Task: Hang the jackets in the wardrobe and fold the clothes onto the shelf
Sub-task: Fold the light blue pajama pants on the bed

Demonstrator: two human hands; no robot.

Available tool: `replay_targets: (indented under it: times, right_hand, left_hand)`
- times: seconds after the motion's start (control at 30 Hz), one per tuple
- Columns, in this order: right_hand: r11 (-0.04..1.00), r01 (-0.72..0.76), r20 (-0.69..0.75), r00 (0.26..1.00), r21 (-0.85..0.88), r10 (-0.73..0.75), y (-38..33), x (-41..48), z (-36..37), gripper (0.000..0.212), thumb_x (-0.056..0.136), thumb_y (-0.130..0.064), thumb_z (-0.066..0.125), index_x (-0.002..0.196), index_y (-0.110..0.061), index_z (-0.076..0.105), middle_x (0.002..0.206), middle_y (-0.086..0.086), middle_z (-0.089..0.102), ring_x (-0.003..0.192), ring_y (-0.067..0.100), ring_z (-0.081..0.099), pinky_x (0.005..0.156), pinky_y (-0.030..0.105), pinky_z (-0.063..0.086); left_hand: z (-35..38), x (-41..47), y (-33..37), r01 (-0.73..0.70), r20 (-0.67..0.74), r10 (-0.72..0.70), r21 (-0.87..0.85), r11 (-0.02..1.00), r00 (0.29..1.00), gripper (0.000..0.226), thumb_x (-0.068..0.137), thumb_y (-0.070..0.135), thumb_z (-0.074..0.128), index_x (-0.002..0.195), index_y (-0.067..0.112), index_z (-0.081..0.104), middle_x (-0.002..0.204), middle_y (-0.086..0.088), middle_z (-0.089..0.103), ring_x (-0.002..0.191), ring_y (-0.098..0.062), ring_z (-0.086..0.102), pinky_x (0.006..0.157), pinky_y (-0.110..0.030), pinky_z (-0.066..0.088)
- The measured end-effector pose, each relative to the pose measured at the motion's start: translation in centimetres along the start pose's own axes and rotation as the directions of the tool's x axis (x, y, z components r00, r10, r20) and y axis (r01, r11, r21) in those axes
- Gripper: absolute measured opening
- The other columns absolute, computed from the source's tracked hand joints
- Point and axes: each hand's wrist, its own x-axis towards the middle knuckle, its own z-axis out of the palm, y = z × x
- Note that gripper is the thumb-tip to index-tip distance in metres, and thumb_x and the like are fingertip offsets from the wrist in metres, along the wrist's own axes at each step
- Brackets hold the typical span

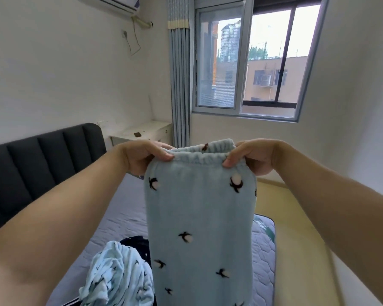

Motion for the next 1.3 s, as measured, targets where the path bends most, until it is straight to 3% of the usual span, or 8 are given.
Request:
replay_targets:
  times: [0.2, 0.3, 0.37, 0.57, 0.83, 1.03, 1.17, 1.3]
  right_hand:
    - [0.998, -0.036, -0.368, 0.93, -0.046, 0.017, 3.8, 1.3, -6.9, 0.042, 0.081, 0.0, 0.075, 0.122, -0.005, 0.064, 0.117, 0.014, 0.072, 0.107, 0.031, 0.07, 0.094, 0.048, 0.056]
    - [0.934, -0.205, -0.629, 0.777, -0.292, -0.026, 4.8, 2.0, -10.1, 0.041, 0.076, -0.012, 0.081, 0.114, -0.01, 0.067, 0.111, 0.011, 0.072, 0.101, 0.027, 0.07, 0.09, 0.047, 0.058]
    - [0.849, -0.318, -0.737, 0.666, -0.422, -0.117, 5.2, 2.4, -12.0, 0.036, 0.074, -0.019, 0.081, 0.106, -0.009, 0.067, 0.105, 0.01, 0.07, 0.096, 0.025, 0.068, 0.084, 0.041, 0.06]
    - [0.645, -0.466, -0.778, 0.519, -0.605, -0.354, 4.9, 1.9, -16.8, 0.016, 0.077, -0.031, 0.068, 0.073, -0.021, 0.057, 0.081, 0.0, 0.063, 0.071, 0.019, 0.059, 0.059, 0.028, 0.046]
    - [0.652, -0.27, -0.706, 0.277, -0.708, -0.652, 4.3, -1.1, -15.9, 0.015, 0.087, -0.017, 0.066, 0.101, -0.013, 0.063, 0.097, 0.005, 0.065, 0.084, 0.021, 0.054, 0.068, 0.026, 0.038]
    - [0.653, -0.274, -0.708, 0.297, -0.706, -0.641, 7.3, -3.2, -8.5, 0.015, 0.085, -0.015, 0.065, 0.099, -0.012, 0.065, 0.091, 0.008, 0.067, 0.083, 0.026, 0.059, 0.066, 0.029, 0.041]
    - [0.71, -0.323, -0.775, 0.359, -0.626, -0.52, 12.8, -3.1, -0.9, 0.019, 0.077, -0.01, 0.06, 0.096, -0.011, 0.065, 0.085, 0.007, 0.064, 0.079, 0.028, 0.057, 0.065, 0.03, 0.042]
    - [0.677, -0.464, -0.797, 0.509, -0.572, -0.325, 20.6, -1.4, 6.7, 0.012, 0.081, -0.014, 0.061, 0.093, -0.012, 0.065, 0.092, 0.01, 0.069, 0.079, 0.027, 0.056, 0.064, 0.027, 0.037]
  left_hand:
    - [-1.2, 9.5, 0.3, 0.044, -0.222, -0.044, -0.004, 0.999, 0.974, 0.047, 0.086, -0.008, 0.064, 0.131, -0.001, 0.057, 0.126, -0.021, 0.064, 0.112, -0.031, 0.066, 0.084, -0.038, 0.058]
    - [-0.3, 14.7, 1.5, 0.139, -0.493, 0.036, 0.313, 0.94, 0.87, 0.04, 0.082, -0.011, 0.069, 0.119, 0.004, 0.064, 0.109, -0.012, 0.071, 0.091, -0.017, 0.073, 0.07, -0.023, 0.058]
    - [0.5, 18.0, 2.3, 0.261, -0.586, 0.19, 0.597, 0.758, 0.788, 0.038, 0.079, -0.003, 0.075, 0.114, 0.012, 0.069, 0.1, 0.0, 0.072, 0.082, -0.007, 0.067, 0.064, -0.014, 0.053]
    - [1.5, 24.4, 4.7, 0.484, -0.575, 0.493, 0.818, 0.312, 0.653, 0.027, 0.085, 0.01, 0.065, 0.111, 0.015, 0.066, 0.104, -0.006, 0.066, 0.09, -0.022, 0.058, 0.076, -0.035, 0.05]
    - [3.6, 24.1, 6.2, 0.246, -0.412, 0.803, 0.91, 0.335, 0.43, 0.029, 0.088, 0.003, 0.064, 0.117, 0.007, 0.059, 0.111, -0.008, 0.057, 0.094, -0.017, 0.049, 0.078, -0.024, 0.039]
    - [6.3, 19.5, 0.4, 0.131, -0.37, 0.824, 0.928, 0.348, 0.43, 0.03, 0.087, 0.002, 0.065, 0.116, 0.009, 0.06, 0.105, 0.0, 0.055, 0.092, -0.014, 0.05, 0.069, -0.006, 0.034]
    - [8.5, 15.4, -8.5, 0.04, -0.383, 0.761, 0.903, 0.427, 0.523, 0.033, 0.08, 0.003, 0.071, 0.11, 0.016, 0.064, 0.102, 0.001, 0.062, 0.091, -0.014, 0.056, 0.072, -0.007, 0.037]
    - [10.5, 12.1, -19.5, 0.083, -0.425, 0.609, 0.858, 0.507, 0.67, 0.04, 0.076, 0.0, 0.071, 0.114, 0.01, 0.066, 0.109, -0.009, 0.065, 0.098, -0.021, 0.058, 0.082, -0.021, 0.039]
